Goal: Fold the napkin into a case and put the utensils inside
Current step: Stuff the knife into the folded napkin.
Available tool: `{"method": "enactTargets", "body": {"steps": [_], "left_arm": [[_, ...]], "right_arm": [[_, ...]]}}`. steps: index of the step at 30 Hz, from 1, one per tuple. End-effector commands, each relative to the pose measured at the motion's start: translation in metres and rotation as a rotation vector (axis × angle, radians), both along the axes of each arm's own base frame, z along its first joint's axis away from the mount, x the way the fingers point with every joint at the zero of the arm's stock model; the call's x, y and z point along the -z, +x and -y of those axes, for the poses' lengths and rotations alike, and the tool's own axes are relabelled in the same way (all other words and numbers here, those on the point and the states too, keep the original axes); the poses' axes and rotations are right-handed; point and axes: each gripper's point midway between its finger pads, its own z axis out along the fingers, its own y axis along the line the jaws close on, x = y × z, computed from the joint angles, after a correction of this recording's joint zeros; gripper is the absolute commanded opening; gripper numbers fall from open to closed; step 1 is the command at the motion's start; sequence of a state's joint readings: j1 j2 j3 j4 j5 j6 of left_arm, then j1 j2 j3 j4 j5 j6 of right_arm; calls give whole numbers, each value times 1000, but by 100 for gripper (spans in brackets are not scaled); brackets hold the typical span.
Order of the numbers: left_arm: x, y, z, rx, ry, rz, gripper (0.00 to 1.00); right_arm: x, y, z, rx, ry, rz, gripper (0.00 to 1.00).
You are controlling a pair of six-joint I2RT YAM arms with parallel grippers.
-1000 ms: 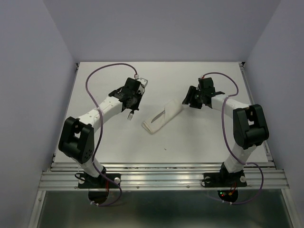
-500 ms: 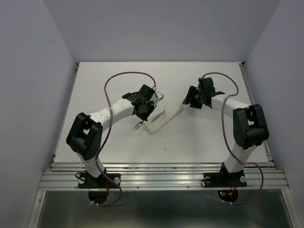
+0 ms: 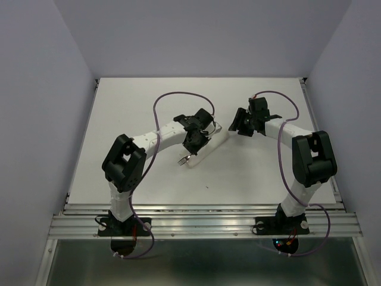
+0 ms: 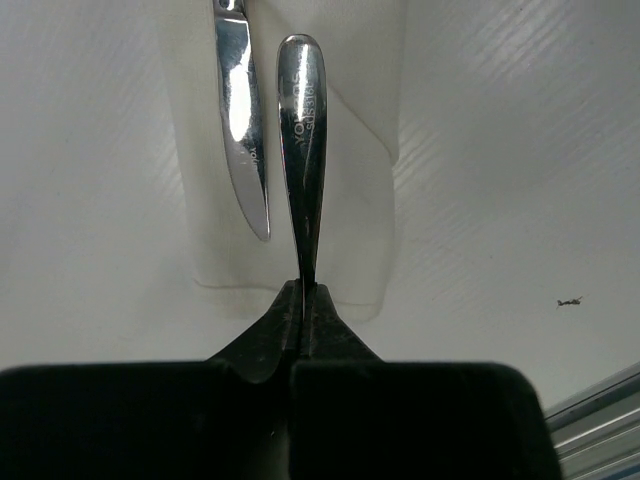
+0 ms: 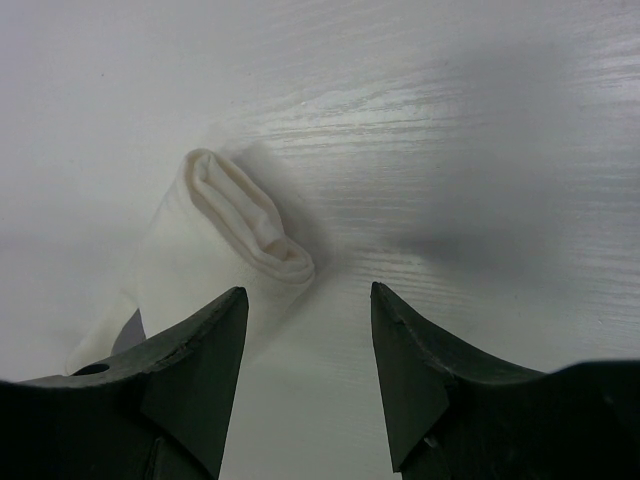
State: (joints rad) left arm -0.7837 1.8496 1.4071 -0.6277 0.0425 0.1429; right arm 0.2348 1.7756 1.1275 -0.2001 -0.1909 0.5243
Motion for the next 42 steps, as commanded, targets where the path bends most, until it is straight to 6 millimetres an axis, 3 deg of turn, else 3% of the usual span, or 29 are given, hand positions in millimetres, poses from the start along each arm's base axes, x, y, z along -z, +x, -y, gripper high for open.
{"method": "enactTargets", "body": {"steps": [1, 12, 23, 31, 42], "left_arm": [[-17, 13, 4, 18, 26, 29, 0], [-2, 17, -5, -3, 120, 18, 0], [-3, 17, 10, 30, 116, 4, 0], [9, 17, 15, 37, 144, -32, 0], [-5, 12, 5, 33, 126, 8, 0]], "right_arm": [[-19, 8, 2, 14, 8, 54, 58], [-19, 8, 2, 15, 8, 52, 58], [-17, 7, 2, 16, 6, 48, 58], [-18, 8, 2, 14, 7, 51, 58], [-17, 7, 2, 12, 8, 48, 58]]}}
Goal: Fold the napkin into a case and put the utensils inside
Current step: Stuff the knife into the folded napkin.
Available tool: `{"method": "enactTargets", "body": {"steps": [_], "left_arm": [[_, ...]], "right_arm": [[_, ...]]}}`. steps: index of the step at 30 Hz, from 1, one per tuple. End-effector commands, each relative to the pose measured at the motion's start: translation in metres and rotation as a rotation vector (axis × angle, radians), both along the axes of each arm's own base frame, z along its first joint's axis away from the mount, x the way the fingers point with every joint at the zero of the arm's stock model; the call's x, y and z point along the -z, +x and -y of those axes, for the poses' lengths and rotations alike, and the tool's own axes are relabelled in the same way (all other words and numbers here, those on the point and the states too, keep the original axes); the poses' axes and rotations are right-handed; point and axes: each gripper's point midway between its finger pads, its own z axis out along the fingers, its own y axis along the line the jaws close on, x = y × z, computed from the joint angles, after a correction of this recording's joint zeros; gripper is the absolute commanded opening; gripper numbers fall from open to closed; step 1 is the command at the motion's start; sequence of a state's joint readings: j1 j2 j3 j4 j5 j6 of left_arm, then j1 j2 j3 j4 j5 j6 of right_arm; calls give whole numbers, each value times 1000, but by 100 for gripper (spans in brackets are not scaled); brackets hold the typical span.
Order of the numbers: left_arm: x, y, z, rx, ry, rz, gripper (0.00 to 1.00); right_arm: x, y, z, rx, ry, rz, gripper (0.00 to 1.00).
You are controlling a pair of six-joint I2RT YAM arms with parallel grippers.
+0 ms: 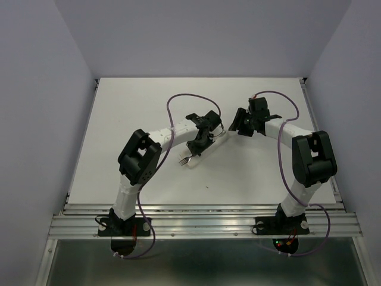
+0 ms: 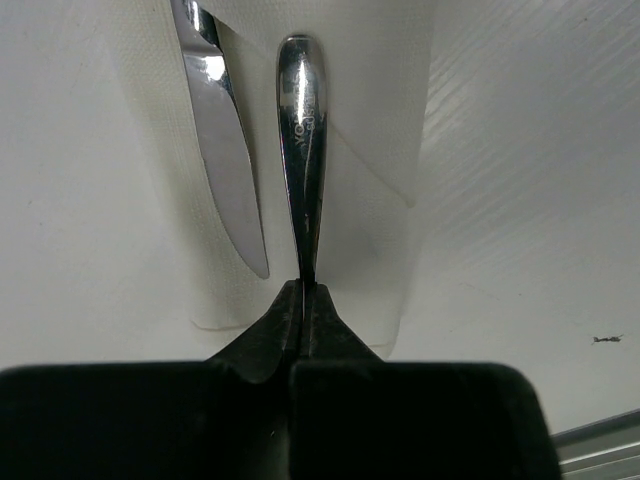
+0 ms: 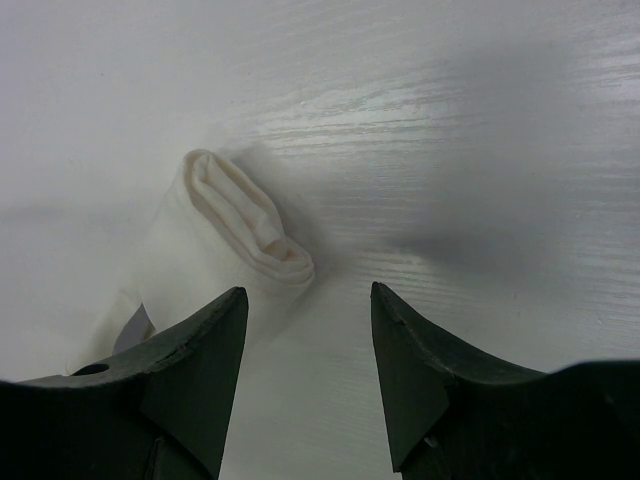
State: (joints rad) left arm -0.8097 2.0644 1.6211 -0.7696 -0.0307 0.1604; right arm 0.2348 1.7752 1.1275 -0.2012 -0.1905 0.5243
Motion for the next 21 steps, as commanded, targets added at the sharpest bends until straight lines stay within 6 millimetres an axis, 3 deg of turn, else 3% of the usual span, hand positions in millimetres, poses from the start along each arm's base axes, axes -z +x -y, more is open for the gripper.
{"method": "enactTargets", "body": {"steps": [1, 21], "left_arm": [[-27, -4, -9, 14, -21, 52, 0], [-12, -5, -21, 1, 48, 39, 0]], "right_arm": [[-17, 7, 2, 11, 7, 51, 58], [-17, 7, 2, 10, 4, 50, 58]]}}
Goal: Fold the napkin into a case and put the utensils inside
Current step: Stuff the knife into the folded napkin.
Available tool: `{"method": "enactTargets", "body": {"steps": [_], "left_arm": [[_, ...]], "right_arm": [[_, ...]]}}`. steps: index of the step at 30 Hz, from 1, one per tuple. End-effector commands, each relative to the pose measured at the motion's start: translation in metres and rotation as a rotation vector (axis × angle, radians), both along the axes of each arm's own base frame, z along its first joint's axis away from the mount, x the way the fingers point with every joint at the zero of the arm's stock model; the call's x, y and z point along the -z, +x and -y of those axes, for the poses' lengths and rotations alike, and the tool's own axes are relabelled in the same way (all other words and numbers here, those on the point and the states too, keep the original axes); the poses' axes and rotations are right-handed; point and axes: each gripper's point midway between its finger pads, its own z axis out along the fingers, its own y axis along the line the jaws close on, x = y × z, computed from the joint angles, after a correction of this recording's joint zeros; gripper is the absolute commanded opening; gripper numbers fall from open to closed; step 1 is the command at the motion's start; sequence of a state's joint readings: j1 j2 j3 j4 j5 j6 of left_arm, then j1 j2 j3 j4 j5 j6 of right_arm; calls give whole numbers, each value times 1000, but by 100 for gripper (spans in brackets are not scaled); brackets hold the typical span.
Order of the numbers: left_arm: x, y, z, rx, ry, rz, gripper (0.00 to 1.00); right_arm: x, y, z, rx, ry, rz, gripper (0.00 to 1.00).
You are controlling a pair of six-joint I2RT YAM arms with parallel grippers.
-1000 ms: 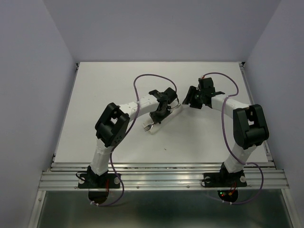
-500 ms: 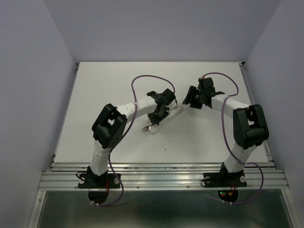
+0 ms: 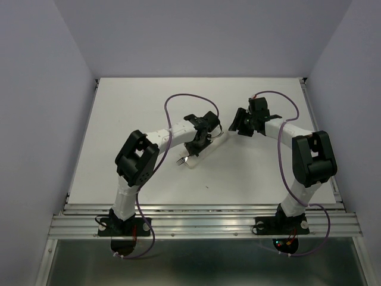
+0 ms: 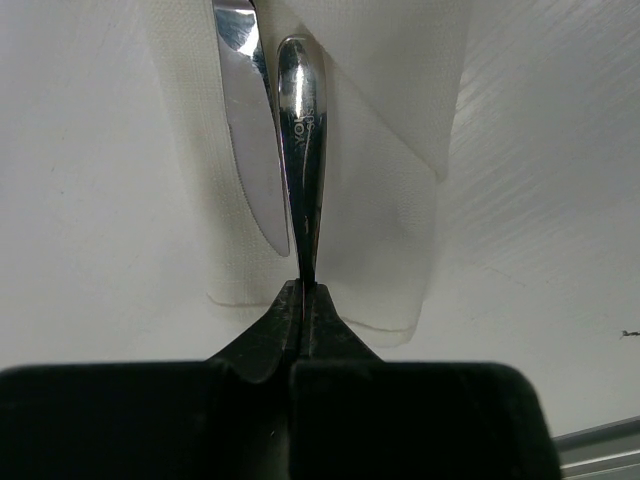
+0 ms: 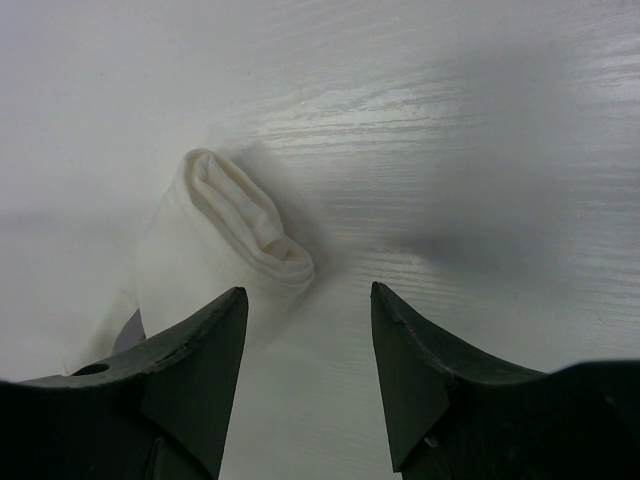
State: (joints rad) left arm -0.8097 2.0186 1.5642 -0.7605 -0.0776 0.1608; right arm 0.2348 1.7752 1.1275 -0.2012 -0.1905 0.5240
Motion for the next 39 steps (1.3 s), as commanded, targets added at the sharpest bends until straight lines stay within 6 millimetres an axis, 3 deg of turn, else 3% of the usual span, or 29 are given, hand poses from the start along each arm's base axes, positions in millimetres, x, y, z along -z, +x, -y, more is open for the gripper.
{"method": "enactTargets", "body": {"steps": [1, 10, 16, 34, 39], "left_arm": [[-8, -2, -7, 11, 15, 9, 0], [0, -10, -4, 20, -7, -25, 0], [4, 2, 10, 29, -1, -40, 0], [-15, 15, 32, 52, -58, -32, 0], [-11, 12, 38, 63, -79, -60, 0]], "right_arm": [[-17, 7, 2, 11, 4, 50, 58], [-16, 8, 2, 8, 4, 51, 58], [-16, 8, 0, 6, 12, 46, 58], [-11, 11, -5, -9, 35, 40, 57], [3, 20, -4, -1, 12, 21, 52]]}}
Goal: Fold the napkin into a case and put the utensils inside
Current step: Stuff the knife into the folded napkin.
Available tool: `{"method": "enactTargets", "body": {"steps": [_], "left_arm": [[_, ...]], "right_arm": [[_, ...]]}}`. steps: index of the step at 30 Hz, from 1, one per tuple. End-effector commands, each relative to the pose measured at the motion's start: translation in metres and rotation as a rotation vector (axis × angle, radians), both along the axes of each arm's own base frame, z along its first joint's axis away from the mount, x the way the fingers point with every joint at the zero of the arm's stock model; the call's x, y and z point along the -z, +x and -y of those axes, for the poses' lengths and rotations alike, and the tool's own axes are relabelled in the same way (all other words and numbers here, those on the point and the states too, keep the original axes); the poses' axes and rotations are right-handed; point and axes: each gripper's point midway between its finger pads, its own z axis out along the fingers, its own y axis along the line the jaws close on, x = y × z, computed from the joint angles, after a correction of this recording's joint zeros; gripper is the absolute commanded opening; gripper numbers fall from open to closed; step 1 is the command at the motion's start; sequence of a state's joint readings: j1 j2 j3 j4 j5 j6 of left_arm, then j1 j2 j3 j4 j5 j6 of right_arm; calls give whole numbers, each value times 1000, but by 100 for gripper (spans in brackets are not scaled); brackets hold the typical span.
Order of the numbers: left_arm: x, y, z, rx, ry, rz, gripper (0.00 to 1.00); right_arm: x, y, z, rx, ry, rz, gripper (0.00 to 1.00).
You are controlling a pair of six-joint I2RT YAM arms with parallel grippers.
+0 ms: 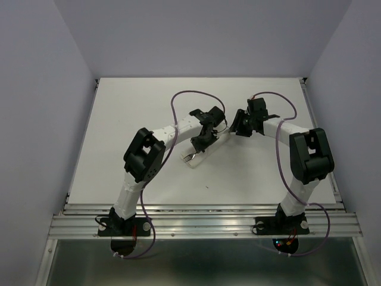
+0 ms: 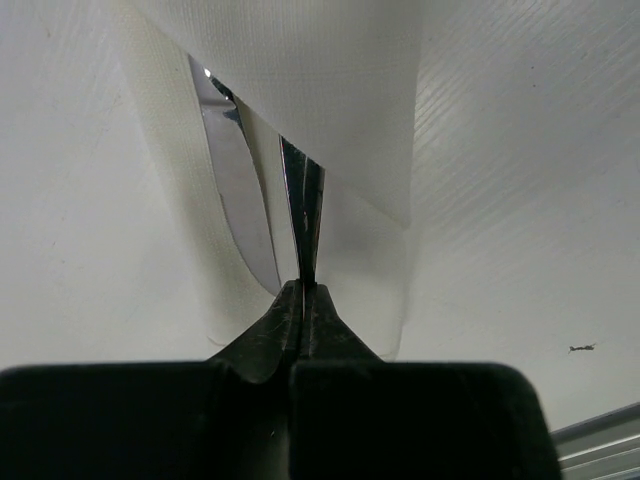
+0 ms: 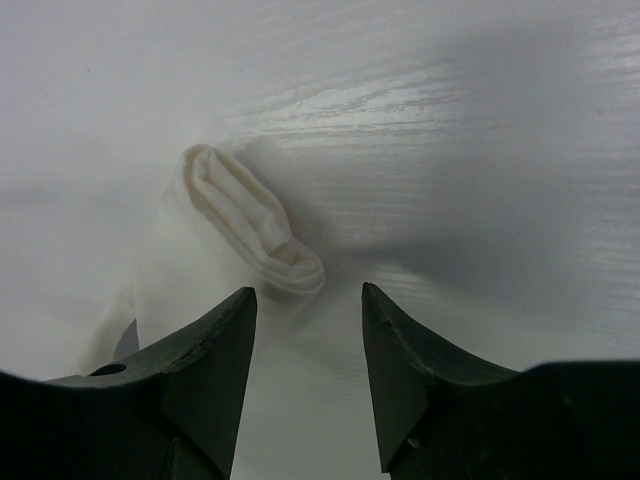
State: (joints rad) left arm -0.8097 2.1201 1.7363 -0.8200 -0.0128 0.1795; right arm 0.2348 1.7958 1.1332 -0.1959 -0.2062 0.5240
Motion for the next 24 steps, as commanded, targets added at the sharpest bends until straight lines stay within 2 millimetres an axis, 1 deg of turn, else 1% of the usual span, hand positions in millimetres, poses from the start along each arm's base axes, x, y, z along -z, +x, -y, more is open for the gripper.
{"method": "enactTargets", "body": {"steps": [1, 2, 4, 6, 9, 10, 11, 13, 16, 18, 19, 20, 24], "left_arm": [[-4, -1, 9, 32, -29, -30, 0], [-3, -1, 12, 39, -38, -35, 0], [1, -1, 13, 44, -36, -43, 0], [2, -2, 16, 48, -44, -54, 0], [2, -1, 18, 50, -51, -59, 0], [2, -1, 19, 51, -53, -59, 0], [0, 0, 20, 51, -59, -56, 0], [1, 0, 20, 50, -58, -57, 0], [0, 0, 21, 51, -63, -58, 0], [0, 0, 22, 52, -68, -57, 0], [1, 1, 21, 51, -65, -58, 0], [1, 2, 21, 49, -67, -56, 0], [2, 4, 23, 38, -77, -55, 0]], "right_arm": [[0, 21, -2, 10, 2, 30, 49], [-2, 25, -2, 16, 5, 35, 45], [2, 30, -2, 29, 0, 35, 40], [5, 37, 2, 60, -16, 40, 31], [7, 44, 2, 70, -19, 43, 26], [10, 45, 1, 68, -18, 38, 24], [16, 45, 0, 67, -16, 24, 20], [19, 45, -1, 64, -9, 23, 19], [13, 43, 0, 74, -1, 50, 21], [2, 45, 2, 82, -2, 76, 25], [-2, 45, 2, 82, 0, 83, 27], [-4, 45, 2, 87, 0, 87, 32], [-17, 47, 10, 125, -21, 121, 40]]}}
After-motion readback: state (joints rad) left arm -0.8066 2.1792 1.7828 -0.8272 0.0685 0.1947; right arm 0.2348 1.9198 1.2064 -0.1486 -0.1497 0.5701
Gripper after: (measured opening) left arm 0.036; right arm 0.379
